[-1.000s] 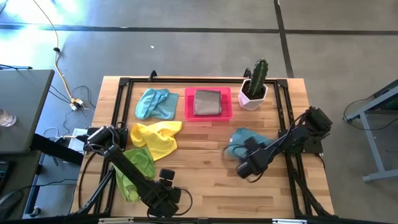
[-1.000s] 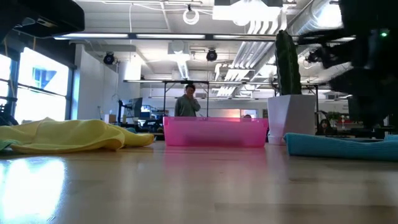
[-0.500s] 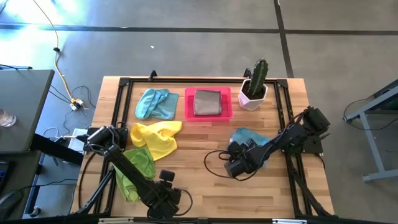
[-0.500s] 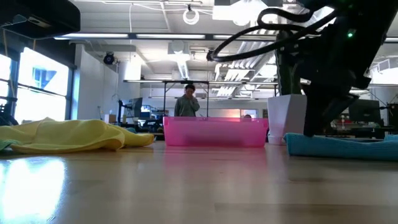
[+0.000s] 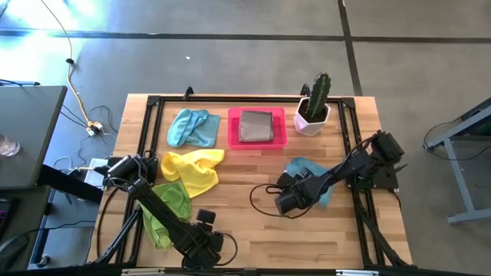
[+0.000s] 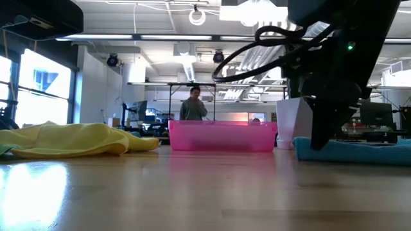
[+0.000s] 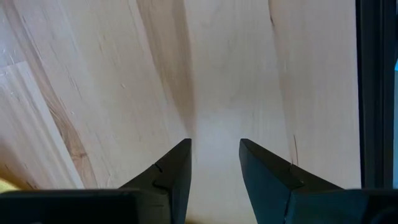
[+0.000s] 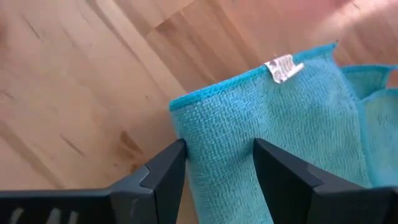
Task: Fold microfiber towels
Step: Fold the bottom blue microfiber cloth
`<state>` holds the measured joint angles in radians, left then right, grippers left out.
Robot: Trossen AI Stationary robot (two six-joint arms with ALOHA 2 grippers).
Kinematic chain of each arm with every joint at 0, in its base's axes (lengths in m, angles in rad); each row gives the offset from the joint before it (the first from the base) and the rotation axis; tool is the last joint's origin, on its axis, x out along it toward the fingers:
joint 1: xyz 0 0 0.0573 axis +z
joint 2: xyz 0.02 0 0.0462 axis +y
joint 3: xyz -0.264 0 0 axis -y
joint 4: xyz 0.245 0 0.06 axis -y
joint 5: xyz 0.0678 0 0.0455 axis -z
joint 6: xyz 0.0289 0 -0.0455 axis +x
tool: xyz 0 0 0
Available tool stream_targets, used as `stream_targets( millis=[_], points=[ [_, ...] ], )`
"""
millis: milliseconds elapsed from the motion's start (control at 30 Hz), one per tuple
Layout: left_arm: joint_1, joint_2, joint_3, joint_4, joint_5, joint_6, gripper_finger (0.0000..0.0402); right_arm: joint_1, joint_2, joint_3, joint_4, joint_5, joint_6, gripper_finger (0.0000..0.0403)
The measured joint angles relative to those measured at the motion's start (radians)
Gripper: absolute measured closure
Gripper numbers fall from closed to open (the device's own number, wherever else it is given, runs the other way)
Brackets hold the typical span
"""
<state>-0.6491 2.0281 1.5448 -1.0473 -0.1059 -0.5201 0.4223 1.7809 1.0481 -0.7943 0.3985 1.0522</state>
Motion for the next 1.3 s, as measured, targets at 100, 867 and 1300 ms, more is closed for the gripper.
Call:
stream_targets(
  millis=[100,867,1300],
  points=[
    [-0.001,0.0,0.0,0.001,0.0,0.0,0.0275,-0.016,0.0,0.0,0.0,-0.042,-0.023,0.0221],
    [0.0,0.0,0.0,0.002,-0.005,0.008,0.0275,-0.102,-0.002,-0.067,0.032,-0.092,-0.067,0.0307],
    [0.0,0.0,0.0,0.0,-0.017,-0.007,0.0275,-0.102,-0.025,-0.037,0.027,-0.08,-0.156,0.0399]
  ],
)
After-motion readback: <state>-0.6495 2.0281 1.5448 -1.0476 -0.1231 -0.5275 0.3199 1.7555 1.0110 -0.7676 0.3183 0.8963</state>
